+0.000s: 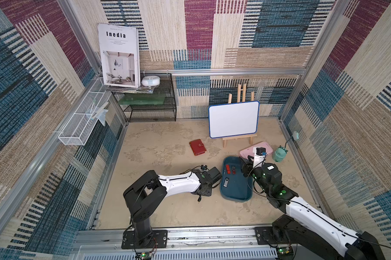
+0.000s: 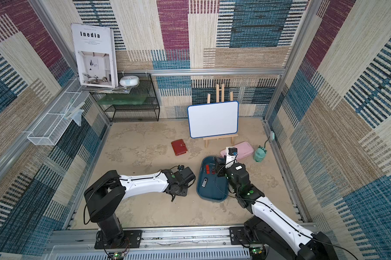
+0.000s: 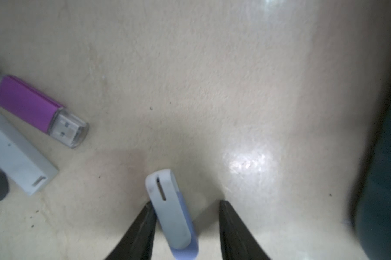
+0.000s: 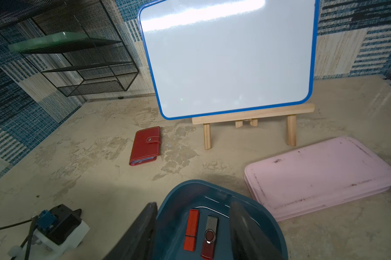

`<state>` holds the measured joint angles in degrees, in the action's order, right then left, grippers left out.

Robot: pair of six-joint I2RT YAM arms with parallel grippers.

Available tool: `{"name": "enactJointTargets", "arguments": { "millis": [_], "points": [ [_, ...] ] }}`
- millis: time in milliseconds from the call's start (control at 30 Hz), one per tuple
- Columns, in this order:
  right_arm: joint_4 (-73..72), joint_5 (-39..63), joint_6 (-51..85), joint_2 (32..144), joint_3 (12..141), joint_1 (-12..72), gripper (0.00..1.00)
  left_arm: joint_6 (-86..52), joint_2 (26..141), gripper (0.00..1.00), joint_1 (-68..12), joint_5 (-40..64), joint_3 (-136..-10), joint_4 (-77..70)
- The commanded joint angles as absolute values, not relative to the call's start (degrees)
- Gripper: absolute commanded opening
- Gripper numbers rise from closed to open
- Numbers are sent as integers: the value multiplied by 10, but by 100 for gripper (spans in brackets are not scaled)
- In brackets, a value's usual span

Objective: Put the usb flash drive into the storage box
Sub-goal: Pick up the USB flash from the center of the board, then place the USB flash in the storage box.

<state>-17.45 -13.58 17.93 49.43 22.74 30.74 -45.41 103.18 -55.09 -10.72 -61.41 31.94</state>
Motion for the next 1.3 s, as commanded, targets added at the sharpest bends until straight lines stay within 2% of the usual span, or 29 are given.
{"name": "enactJointTargets", "arguments": {
  "millis": [0, 300, 500, 733, 867, 1133, 1267],
  "points": [
    [-184, -134, 178, 494, 231, 308, 56, -440, 1044, 41, -551, -117, -609, 352],
    [-183, -134, 178, 494, 231, 308, 56, -442, 1045, 16, -553, -113, -595, 356],
    [-181, -137, 178, 492, 231, 308, 56, -443, 1006, 9, -555, -126, -599, 378],
    [-136, -202, 218, 474, 237, 308, 55, -441, 889, 9, -594, -133, -659, 412],
    [-120, -253, 231, 449, 231, 308, 55, -446, 876, 10, -625, -132, -723, 424],
    [-80, -363, 262, 395, 219, 307, 55, -444, 1002, 7, -647, -95, -862, 420],
    [-81, -375, 268, 372, 210, 306, 55, -439, 1078, 6, -649, -73, -923, 412]
  ]
}}
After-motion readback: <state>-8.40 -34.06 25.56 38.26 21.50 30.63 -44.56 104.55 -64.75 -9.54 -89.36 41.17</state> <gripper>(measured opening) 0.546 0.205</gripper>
